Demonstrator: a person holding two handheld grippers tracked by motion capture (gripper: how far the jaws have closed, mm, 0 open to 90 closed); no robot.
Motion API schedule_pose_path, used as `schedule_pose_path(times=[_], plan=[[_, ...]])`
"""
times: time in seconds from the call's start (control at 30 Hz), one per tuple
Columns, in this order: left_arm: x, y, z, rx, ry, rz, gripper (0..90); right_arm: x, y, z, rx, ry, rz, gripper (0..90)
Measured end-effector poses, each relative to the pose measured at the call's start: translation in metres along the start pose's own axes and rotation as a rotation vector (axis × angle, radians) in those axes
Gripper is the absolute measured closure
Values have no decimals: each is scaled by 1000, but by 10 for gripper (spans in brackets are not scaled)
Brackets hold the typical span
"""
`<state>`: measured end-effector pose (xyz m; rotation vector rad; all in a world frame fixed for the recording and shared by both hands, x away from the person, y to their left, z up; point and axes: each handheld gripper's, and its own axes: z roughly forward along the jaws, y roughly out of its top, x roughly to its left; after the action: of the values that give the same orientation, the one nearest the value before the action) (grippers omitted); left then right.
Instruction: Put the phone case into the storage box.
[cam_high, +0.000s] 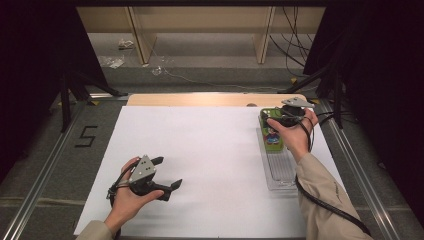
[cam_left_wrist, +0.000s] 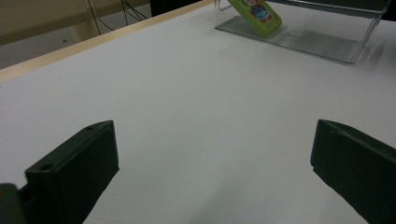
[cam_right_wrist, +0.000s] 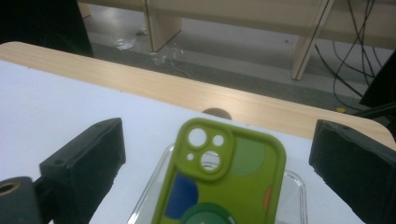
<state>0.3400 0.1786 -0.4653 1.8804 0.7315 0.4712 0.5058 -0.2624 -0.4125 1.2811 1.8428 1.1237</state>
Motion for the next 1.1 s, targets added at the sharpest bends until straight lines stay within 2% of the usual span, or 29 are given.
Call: schedule_pose_path(times=[0.5, 0.7, 1.1], plan=[[0, 0, 0, -2, -1, -1, 3, 13, -2, -25, 42, 63, -27, 67], [-1, 0, 1, -1, 0, -1, 3, 17, -5, -37, 40, 89, -24, 72], [-1, 0, 1, -2, 2, -1, 2, 26, -14, -57, 34, 126, -53, 79]])
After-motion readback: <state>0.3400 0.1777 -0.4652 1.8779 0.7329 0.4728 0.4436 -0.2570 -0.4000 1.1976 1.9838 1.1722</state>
